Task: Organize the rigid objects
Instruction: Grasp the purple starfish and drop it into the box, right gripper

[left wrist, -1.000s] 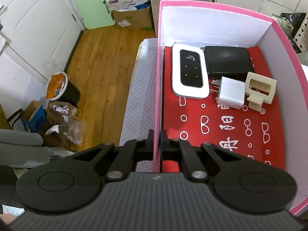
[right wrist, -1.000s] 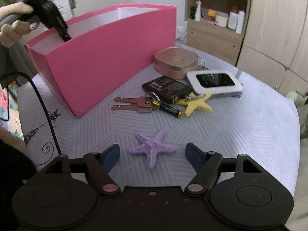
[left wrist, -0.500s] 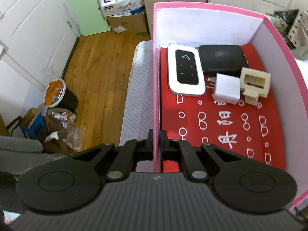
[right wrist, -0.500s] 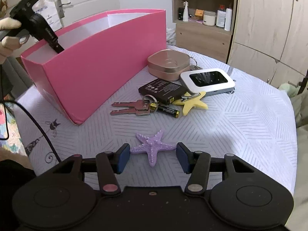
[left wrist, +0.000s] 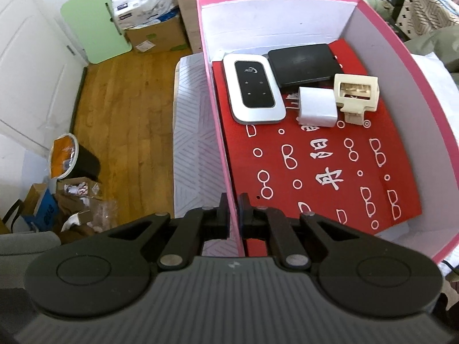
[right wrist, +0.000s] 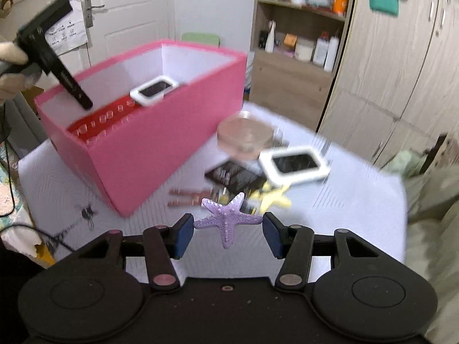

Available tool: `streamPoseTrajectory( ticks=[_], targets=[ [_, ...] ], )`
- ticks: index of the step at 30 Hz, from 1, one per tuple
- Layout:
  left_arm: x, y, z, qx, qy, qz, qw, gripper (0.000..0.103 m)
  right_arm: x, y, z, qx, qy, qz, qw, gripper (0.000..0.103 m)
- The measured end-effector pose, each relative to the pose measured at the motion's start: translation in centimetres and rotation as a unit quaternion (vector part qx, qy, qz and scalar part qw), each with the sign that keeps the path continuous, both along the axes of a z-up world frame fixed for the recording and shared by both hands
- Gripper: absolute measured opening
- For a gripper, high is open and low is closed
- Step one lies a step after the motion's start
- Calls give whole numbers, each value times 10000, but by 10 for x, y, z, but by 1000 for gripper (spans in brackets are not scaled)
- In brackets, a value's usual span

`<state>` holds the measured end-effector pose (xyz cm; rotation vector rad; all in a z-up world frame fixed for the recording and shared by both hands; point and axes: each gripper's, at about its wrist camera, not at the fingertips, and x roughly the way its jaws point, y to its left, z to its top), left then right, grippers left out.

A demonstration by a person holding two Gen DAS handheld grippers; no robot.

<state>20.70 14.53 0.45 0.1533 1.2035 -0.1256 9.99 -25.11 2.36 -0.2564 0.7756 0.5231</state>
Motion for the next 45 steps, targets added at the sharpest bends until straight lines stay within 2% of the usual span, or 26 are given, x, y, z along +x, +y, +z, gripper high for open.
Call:
streamPoseTrajectory(
  ticks=[6,11,15,18,25,31,33,36,38,42,45],
  targets=[
    [-5,3,0,-77,-153,-139,9998,7,22,24,60,145,-318,364,9987,59],
    [-5,5,1,-155,-104,-191,9996,7,57,78,74,544,193,1267,9903,59],
    [-2,4,1,-113,-16,-283,9995,8,95,133,58,712,1004,1662,9784,59],
    [1,5,1,-150,31,-305,9994,8,123,170,38,628,1472,1798,9706,59],
    [1,8,0,-227,23,-376,9990,9,155,227,-8,110,1949,2044,9592,58],
    [-4,9,2,-271,-98,-369,9989,9,175,255,-31,-42,2115,2258,9509,59],
    [-3,10,2,-312,-83,-368,9988,10,175,258,-30,-127,2023,2297,9519,59],
    [-5,10,2,-283,-99,-403,9987,10,170,252,-22,-194,1633,2333,9584,64],
    [-6,9,2,-254,-120,-429,9987,10,166,238,-9,44,1552,2293,9609,64],
    [-7,9,2,-255,-138,-440,9986,10,152,190,22,858,1271,2017,9674,65],
    [-8,8,3,-256,-151,-438,9986,10,133,151,44,1116,998,1677,9744,65]
  ],
)
